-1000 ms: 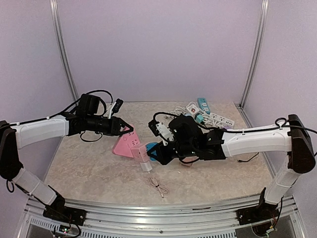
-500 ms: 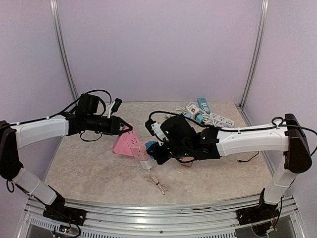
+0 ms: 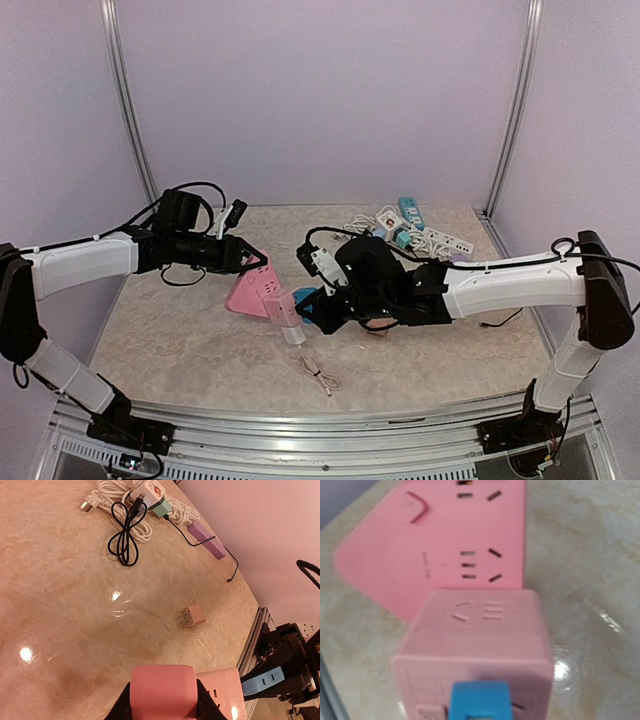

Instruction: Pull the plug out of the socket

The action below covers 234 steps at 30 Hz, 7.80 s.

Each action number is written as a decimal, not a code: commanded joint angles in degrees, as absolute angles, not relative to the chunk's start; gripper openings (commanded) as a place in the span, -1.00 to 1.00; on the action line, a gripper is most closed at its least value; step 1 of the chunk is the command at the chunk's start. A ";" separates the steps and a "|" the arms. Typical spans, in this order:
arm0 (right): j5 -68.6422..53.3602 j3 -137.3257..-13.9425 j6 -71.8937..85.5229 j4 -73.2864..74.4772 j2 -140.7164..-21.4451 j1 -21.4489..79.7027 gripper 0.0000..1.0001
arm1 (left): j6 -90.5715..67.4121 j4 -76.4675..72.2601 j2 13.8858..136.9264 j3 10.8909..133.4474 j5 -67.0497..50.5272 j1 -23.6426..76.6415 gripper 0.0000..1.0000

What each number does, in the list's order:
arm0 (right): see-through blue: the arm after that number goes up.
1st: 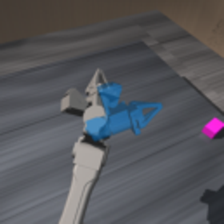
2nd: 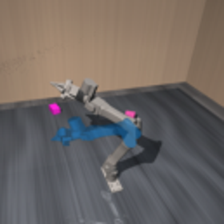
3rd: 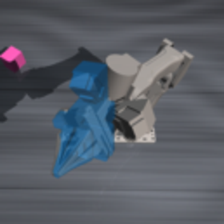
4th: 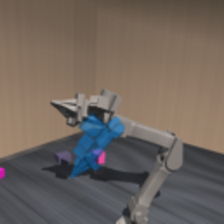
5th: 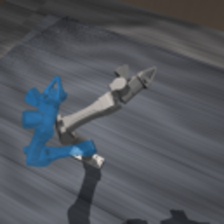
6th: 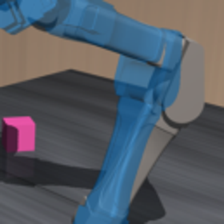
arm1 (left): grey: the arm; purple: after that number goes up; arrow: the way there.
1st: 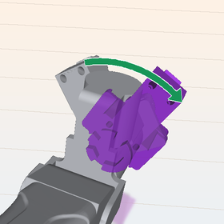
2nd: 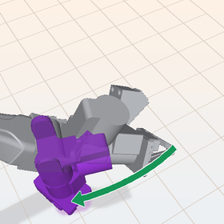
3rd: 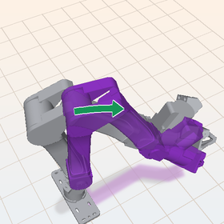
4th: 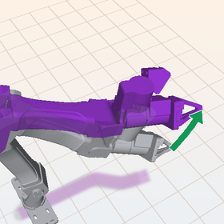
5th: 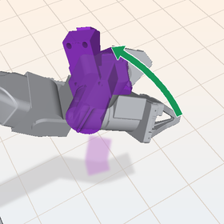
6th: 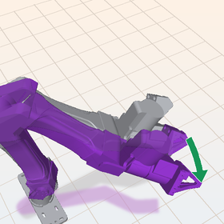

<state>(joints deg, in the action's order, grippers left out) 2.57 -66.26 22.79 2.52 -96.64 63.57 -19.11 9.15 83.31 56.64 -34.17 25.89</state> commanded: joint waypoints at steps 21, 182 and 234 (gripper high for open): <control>-19.99 -55.73 26.63 -13.61 -90.94 57.80 -1.00 | -17.73 7.43 82.18 58.78 -38.53 25.14 -1.00; -0.87 -48.65 29.66 -6.74 -97.42 34.80 0.32 | -12.34 11.14 74.25 58.47 -41.22 21.53 -1.00; 11.04 -60.91 22.94 -15.55 -102.35 68.45 0.40 | -24.00 4.74 80.95 56.43 -48.08 17.19 -1.00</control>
